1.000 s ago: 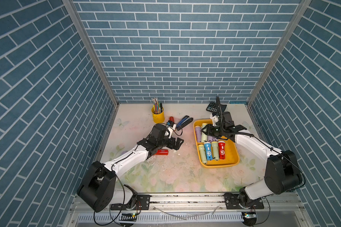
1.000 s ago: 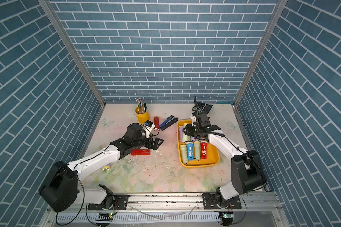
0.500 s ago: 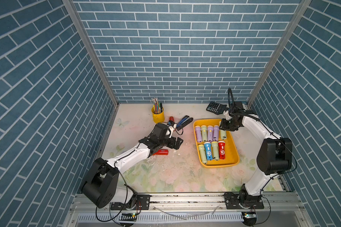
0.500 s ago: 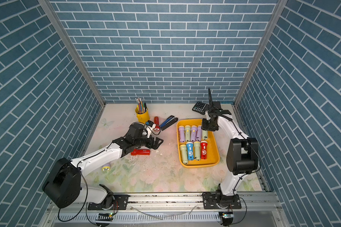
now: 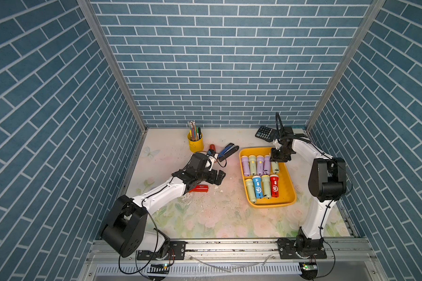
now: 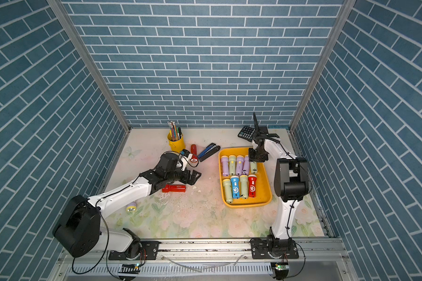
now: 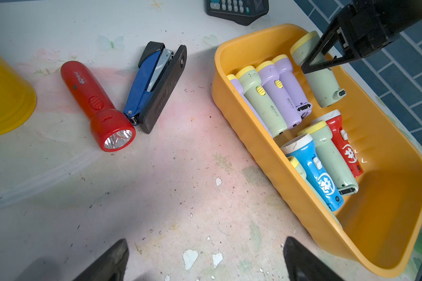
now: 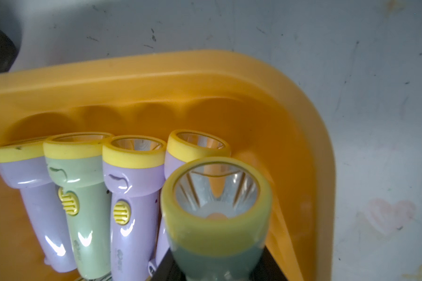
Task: Put the flashlights into the storage boxes
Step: Place the flashlight at the storage box, then pick up the flashlight from the center of the board.
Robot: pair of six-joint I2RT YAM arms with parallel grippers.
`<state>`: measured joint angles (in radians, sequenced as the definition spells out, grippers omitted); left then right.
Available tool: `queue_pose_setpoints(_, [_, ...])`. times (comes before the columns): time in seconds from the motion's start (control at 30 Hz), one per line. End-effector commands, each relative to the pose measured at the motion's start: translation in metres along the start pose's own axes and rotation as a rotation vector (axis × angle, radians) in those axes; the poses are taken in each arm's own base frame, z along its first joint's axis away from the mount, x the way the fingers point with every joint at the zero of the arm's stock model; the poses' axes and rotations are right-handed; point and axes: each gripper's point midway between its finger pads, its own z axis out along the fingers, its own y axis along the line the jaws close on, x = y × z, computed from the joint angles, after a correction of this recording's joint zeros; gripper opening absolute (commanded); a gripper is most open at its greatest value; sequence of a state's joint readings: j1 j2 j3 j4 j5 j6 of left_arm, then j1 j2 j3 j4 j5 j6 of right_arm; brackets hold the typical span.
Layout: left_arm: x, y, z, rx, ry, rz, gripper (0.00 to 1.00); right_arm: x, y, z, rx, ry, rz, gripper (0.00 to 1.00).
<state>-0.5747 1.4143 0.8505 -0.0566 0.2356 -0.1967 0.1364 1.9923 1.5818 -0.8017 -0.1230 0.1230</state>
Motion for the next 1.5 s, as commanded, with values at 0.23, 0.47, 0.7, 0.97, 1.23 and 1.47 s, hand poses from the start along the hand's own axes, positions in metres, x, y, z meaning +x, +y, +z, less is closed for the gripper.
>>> queue_pose_setpoints(0.23, [-0.002, -0.001, 0.006, -0.002, 0.013, 0.008, 1.00, -0.012, -0.015, 0.000, 0.073, -0.009, -0.011, 0.42])
queue_pose_setpoints(0.47, [-0.002, -0.001, 0.001, -0.005, 0.002, 0.009, 1.00, -0.019, -0.012, -0.019, 0.069, -0.060, -0.004, 0.52])
queue_pose_setpoints(0.7, [-0.004, 0.001, -0.005, -0.023, -0.009, 0.003, 1.00, -0.016, -0.004, -0.050, 0.050, -0.126, 0.004, 0.52])
queue_pose_setpoints(0.97, [-0.003, 0.013, -0.015, -0.091, -0.030, -0.040, 1.00, 0.010, 0.023, -0.077, 0.007, -0.190, -0.040, 0.51])
queue_pose_setpoints(1.23, [0.014, 0.027, -0.011, -0.120, 0.012, -0.140, 1.00, 0.038, 0.105, -0.085, -0.133, -0.277, -0.218, 0.50])
queue_pose_setpoints(1.47, [0.021, 0.051, -0.001, -0.166, 0.082, -0.238, 0.99, 0.044, 0.151, -0.091, -0.270, -0.407, -0.209, 0.50])
